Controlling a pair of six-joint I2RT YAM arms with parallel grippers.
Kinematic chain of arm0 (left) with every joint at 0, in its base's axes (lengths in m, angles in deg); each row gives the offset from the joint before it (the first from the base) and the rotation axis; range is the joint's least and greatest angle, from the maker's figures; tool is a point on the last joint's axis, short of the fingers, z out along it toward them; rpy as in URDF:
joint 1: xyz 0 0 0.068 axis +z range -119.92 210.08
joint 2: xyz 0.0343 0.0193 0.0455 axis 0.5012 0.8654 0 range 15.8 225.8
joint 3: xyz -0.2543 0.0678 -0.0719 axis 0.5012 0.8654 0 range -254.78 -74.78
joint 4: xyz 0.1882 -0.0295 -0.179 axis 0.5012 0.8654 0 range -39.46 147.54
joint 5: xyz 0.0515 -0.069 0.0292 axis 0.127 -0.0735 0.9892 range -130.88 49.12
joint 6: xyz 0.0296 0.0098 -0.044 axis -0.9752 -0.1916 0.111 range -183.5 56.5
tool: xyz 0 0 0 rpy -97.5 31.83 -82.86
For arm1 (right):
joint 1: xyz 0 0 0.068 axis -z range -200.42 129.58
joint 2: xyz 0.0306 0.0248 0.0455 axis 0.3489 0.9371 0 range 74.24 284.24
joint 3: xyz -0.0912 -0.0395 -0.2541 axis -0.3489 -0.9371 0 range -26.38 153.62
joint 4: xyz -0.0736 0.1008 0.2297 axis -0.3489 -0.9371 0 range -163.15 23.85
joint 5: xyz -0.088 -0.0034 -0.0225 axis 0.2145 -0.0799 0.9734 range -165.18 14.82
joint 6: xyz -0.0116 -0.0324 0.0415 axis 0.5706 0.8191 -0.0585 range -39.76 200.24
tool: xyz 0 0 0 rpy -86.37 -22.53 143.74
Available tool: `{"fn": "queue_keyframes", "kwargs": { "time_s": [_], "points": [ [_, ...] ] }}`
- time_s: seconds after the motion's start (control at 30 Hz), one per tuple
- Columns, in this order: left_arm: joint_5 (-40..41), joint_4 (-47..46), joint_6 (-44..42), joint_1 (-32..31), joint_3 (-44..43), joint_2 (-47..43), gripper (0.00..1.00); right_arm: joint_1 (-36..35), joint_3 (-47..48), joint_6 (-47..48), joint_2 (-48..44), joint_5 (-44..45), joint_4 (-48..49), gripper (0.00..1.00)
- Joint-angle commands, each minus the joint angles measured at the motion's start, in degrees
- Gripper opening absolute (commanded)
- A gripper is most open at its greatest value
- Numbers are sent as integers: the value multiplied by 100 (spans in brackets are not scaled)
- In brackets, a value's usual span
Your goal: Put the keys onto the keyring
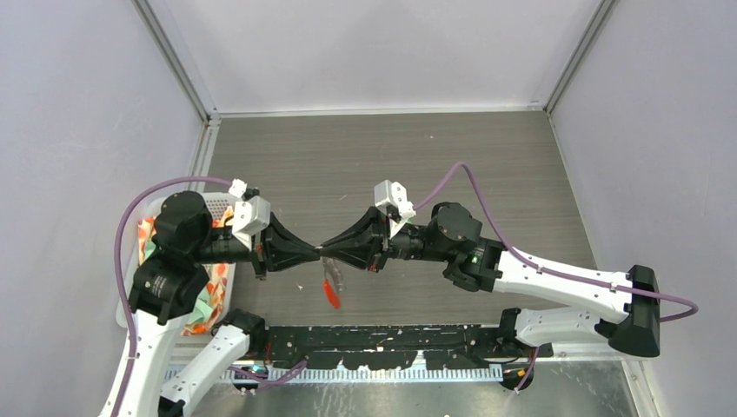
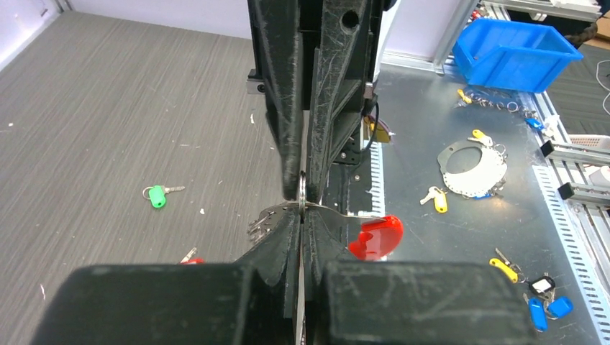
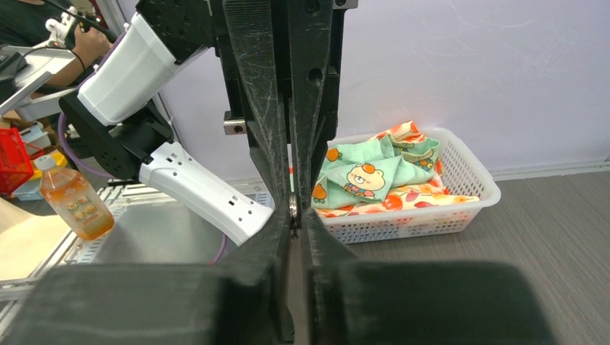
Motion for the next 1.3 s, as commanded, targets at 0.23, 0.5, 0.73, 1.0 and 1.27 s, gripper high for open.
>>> {"fn": "queue_keyframes", "kwargs": {
  "time_s": [0.23,0.5,0.73,1.0,1.27],
  "points": [
    [-132,1839,-3004,-21,-517,62,1,244,874,816,-803,348,-2017,64],
    [154,3124,-5633,-21,-901,212,0,244,2506,1771,-19,106,-4677,67],
    [-262,2603,-5776,-16,-712,-244,0,245,2090,1942,-261,1,-4154,64],
    [-716,587,-3490,-16,-313,-611,0,244,1718,1768,-484,-25,-3852,61],
    [-1055,-423,-1774,-16,-305,-467,0,246,1283,1540,-746,168,-3385,60]
  ]
}}
